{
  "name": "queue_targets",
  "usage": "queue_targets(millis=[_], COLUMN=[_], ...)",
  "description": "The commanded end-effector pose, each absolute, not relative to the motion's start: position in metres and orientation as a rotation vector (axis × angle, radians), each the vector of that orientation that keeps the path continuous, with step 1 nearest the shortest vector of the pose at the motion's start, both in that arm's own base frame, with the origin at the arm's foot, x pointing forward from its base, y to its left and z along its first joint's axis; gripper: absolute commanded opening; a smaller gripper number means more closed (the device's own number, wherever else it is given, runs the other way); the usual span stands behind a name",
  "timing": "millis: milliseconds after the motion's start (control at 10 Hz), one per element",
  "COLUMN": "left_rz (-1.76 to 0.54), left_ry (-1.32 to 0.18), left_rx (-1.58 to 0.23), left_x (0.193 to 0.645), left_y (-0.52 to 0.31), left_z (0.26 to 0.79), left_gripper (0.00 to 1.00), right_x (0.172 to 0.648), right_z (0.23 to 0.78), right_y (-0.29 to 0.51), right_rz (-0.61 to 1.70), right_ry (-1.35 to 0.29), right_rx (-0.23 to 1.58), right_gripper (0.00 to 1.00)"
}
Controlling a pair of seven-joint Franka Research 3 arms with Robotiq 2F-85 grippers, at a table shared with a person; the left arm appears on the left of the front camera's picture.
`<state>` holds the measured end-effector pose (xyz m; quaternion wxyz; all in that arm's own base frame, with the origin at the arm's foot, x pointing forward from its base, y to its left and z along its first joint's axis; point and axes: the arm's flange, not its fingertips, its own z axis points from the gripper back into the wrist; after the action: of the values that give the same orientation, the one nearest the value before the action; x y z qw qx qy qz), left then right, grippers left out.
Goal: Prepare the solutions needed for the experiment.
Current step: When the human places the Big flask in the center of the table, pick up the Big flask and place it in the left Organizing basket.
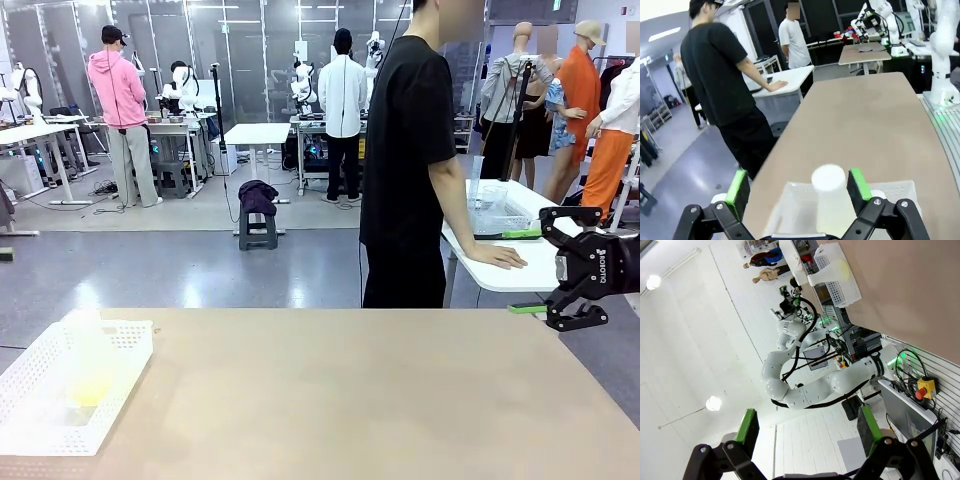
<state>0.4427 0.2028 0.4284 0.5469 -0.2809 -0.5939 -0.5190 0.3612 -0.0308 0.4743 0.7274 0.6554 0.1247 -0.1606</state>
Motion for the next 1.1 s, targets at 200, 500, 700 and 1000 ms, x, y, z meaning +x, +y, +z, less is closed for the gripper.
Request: queue_targets(millis=[200,500,700,1000], left_rz=[-1.489,-1.38,-1.318,-1.261], left_ry=[-1.445,-1.402,-1.264,-0.999], left_rx=[-0.678,-0.902,-1.144,-1.376], left_x=[0.465,0.457,0.447,0.437], left_y=[0.13,0.095,0.077,0.066], left_z=[0.498,0.52,0.526,0.521], left_gripper=[1.0,1.0,1.0,1.0], right_x=[0.361,0.361,0.361,0.361], right_z=[0.476,0.476,0.476,0.476], right_y=[-0.031,-0.031,-0.031,-0.031], right_rz=[-0.363,-0.363,-0.363,-0.363], right_ry=[0.276,0.276,0.276,0.276], right_rx=[1.451,1.451,1.451,1.451], right_gripper=[1.0,1.0,1.0,1.0])
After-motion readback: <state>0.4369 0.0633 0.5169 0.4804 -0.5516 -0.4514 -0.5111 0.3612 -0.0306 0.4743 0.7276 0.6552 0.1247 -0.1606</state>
